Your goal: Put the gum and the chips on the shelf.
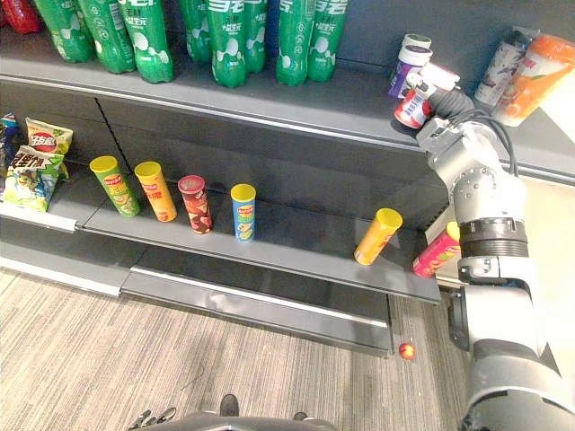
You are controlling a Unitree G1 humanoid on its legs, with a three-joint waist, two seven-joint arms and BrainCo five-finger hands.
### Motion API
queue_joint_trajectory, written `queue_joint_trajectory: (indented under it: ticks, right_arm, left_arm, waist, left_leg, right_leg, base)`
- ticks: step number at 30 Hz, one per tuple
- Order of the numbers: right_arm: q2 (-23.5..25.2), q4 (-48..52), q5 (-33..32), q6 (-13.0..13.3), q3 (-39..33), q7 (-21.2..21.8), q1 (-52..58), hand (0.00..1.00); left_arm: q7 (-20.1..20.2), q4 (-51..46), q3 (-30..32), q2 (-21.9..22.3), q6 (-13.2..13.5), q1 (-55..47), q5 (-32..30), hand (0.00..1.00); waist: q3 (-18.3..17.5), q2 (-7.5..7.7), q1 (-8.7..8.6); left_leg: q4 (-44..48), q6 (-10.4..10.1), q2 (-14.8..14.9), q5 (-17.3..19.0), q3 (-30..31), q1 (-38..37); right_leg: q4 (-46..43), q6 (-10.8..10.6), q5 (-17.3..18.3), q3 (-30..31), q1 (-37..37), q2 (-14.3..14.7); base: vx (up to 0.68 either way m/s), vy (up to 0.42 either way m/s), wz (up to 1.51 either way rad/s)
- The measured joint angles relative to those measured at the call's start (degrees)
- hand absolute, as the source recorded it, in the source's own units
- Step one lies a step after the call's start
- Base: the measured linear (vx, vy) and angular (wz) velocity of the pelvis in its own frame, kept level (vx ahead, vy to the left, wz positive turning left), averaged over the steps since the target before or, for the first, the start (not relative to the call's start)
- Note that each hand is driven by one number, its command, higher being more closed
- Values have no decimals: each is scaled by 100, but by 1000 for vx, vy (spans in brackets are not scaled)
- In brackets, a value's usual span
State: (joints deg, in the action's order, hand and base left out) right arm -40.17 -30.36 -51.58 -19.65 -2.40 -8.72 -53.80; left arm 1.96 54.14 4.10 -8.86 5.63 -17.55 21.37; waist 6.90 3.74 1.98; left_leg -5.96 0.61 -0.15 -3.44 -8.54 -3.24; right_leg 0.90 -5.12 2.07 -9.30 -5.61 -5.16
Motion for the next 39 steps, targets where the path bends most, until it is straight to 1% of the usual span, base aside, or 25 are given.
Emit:
queue_joint_trajectory:
  ticks: [6,11,12,14,15,17,25,34,36,39]
  right_arm:
    - [-13,-158,163,1,122,59,-144,100]
    - [-13,-167,218,4,145,123,-150,100]
    - [-13,-209,219,21,178,175,-219,100]
    - [-16,-210,220,25,179,176,-273,100]
    - [-16,-210,223,30,181,177,-274,0]
    - [-16,-209,227,41,246,190,-284,0]
    - [-18,-207,226,68,295,300,-291,0]
    - [-18,-205,223,100,306,259,-305,0]
    - [-20,-201,226,113,306,193,-340,0]
    - [-179,-114,229,166,304,157,-347,0]
  left_arm:
    - [-87,0,-47,-13,-32,59,7,0]
    - [-107,-2,-47,-14,-82,81,9,0]
    - [-109,-7,-54,-14,-82,81,9,0]
    - [-110,-12,-56,-17,-85,90,12,0]
    - [-111,-12,-63,-17,-85,96,12,0]
    - [-112,-12,-160,-35,-87,129,14,0]
    - [-129,-13,-160,-36,-119,170,34,0]
    - [-159,-12,-159,-46,-118,211,33,0]
    - [-163,-12,-159,-45,-119,209,31,0]
    - [-164,-12,-159,-45,-117,219,29,0]
  waist:
    - [24,19,65]
    - [35,26,78]
    - [102,17,37]
    - [143,12,13]
    - [144,14,21]
    - [145,15,53]
    - [146,19,122]
    - [163,57,140]
    - [163,57,128]
    - [163,57,124]
  left_leg:
    - [0,-3,25,-5,23,6]
    - [-1,-11,28,-6,36,3]
    - [-1,-23,21,-5,86,-19]
    - [0,-28,24,-6,112,0]
    - [0,-25,25,-9,112,2]
    - [0,-24,35,-14,113,1]
    - [0,-41,81,-26,108,7]
    - [1,-75,144,-39,0,10]
    - [1,-75,153,-38,-24,2]
    - [1,-78,161,-37,-36,0]
  right_leg:
    - [4,2,-1,-13,-6,25]
    - [6,2,0,-30,-9,35]
    - [17,3,3,-78,-56,32]
    - [16,4,3,-100,-54,29]
    - [17,4,3,-100,-53,29]
    - [24,5,2,-100,-56,39]
    - [53,22,-9,-96,-62,83]
    - [93,59,-36,-29,-60,147]
    - [95,63,-40,6,-55,153]
    - [95,63,-40,27,-50,162]
  base:
    - [0,0,0]
    - [0,-1,2]
    - [-16,-3,12]
    - [-22,3,10]
    - [0,0,0]
    - [0,0,0]
    - [0,0,0]
    - [3,-3,-3]
    - [10,-9,-9]
    - [8,-9,-4]
